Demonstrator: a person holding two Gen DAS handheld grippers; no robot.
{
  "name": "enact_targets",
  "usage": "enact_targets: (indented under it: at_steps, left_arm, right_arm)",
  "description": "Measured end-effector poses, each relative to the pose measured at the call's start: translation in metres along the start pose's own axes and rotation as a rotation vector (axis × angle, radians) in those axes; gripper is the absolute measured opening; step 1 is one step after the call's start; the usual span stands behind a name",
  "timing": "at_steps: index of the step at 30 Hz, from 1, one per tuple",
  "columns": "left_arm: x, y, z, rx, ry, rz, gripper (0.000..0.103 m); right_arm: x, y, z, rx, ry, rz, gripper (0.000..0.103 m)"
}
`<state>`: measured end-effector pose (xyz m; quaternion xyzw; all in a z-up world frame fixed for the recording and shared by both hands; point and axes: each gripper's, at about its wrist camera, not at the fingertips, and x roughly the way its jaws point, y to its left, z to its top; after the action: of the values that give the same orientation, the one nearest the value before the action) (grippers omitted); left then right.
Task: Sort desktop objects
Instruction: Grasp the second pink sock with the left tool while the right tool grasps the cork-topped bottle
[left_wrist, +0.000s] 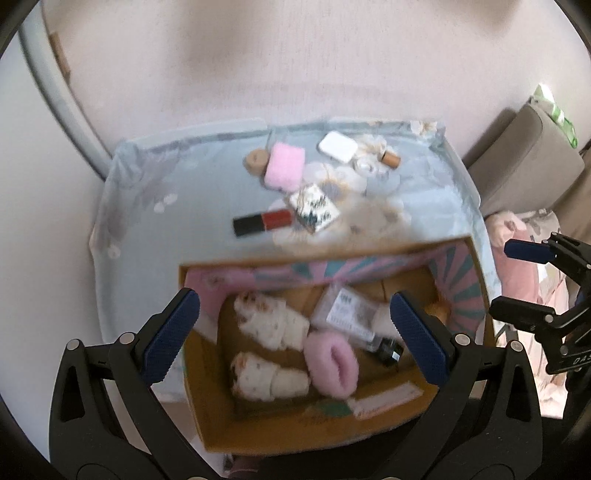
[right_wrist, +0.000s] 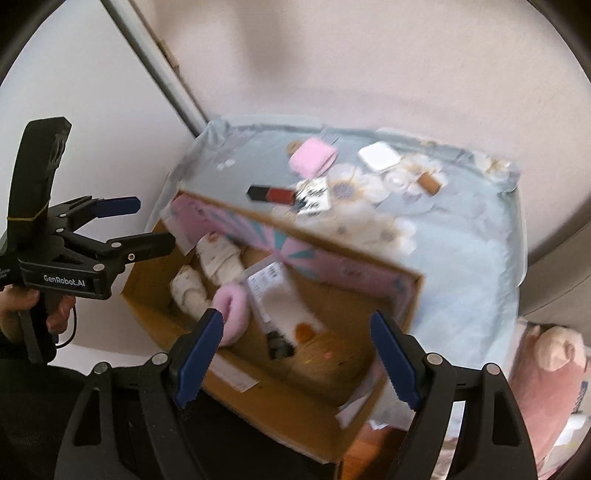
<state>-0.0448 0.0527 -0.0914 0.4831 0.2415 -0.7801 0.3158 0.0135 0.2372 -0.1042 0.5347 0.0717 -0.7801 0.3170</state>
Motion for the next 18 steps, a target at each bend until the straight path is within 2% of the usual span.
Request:
enact_targets:
  at_steps: [5,9,15,18]
  left_arm:
    - [0.017,-0.002,0.04,-0.004,0.001,0.004,0.103]
    - [0.052,-0.003,0.075,-0.024,0.039,0.025,0.103]
    - [0.139,0.0,0.109,-0.012,0.144,0.088,0.101]
    - [0.173,0.005,0.114,-0.034,0.205,0.092,0.091]
  right_arm:
    - [-0.009,-0.028,0.027,0.002,-0.043,-0.028,0.079]
    - [-0.002,-0.058,0.049,0.004,-0.042,-0.058,0.079]
    - [0.049,-0.112,0.079,-0.055,-0.011,-0.118,0.079]
    - [0.079,-0.137,0.09,-0.08,0.003,-0.136,0.079]
